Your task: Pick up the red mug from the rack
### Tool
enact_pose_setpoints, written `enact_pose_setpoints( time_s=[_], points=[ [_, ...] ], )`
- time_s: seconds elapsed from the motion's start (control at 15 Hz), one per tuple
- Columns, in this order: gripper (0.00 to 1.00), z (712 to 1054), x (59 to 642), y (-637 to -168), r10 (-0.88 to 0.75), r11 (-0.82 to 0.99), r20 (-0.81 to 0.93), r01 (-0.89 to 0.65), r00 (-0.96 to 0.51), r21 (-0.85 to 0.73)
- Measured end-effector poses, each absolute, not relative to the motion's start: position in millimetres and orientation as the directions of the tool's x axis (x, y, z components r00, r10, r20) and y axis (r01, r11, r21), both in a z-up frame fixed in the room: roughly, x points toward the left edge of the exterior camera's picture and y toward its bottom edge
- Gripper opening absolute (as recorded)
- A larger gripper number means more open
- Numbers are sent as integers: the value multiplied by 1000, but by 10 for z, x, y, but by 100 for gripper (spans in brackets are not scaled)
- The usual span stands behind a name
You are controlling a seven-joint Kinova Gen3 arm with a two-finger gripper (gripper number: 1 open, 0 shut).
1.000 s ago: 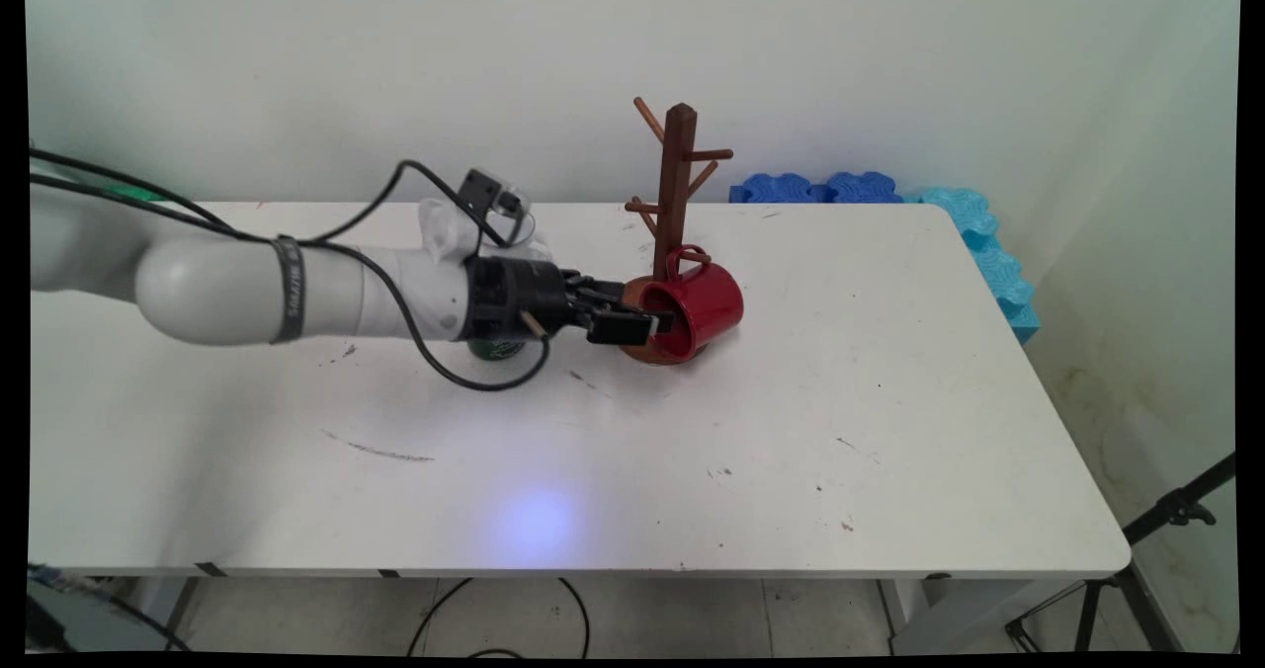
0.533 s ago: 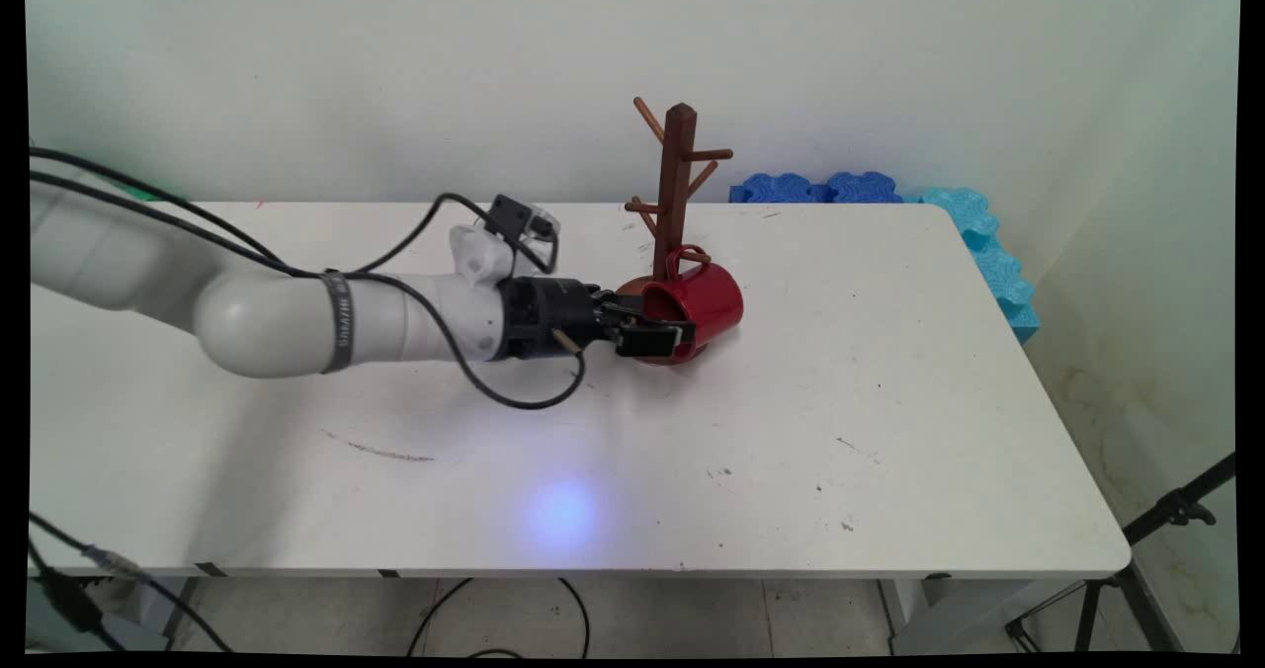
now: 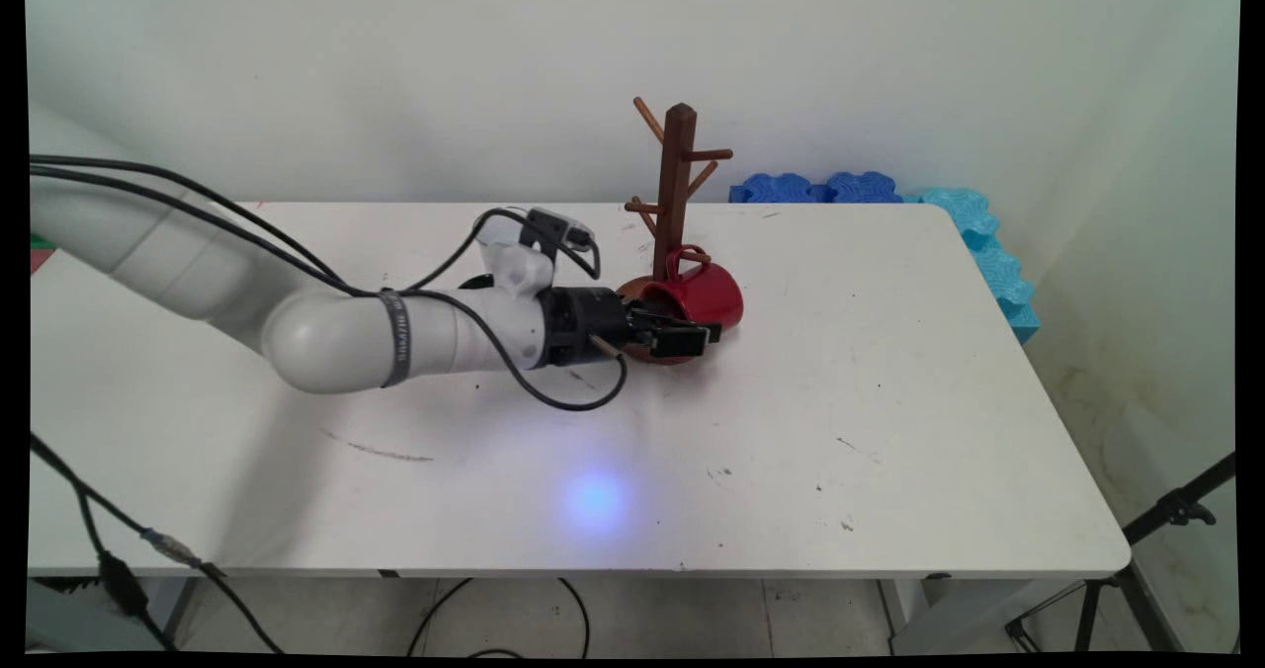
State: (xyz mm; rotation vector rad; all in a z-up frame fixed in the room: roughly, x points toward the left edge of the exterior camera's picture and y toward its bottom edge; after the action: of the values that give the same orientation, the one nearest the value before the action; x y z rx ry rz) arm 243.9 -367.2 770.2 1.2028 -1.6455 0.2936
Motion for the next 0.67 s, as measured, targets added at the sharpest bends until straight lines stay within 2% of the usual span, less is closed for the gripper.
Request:
enact_pose_setpoints(
  time_s=[0.47, 0.53, 0.67],
  points=[
    [100, 7570, 2293, -3799, -561, 455, 826, -815, 51, 360],
    [0, 7555, 2279, -3816, -561, 454, 826, -815, 52, 360],
    [0, 7530, 2253, -3853, -560, 451, 826, -816, 55, 361]
  ],
)
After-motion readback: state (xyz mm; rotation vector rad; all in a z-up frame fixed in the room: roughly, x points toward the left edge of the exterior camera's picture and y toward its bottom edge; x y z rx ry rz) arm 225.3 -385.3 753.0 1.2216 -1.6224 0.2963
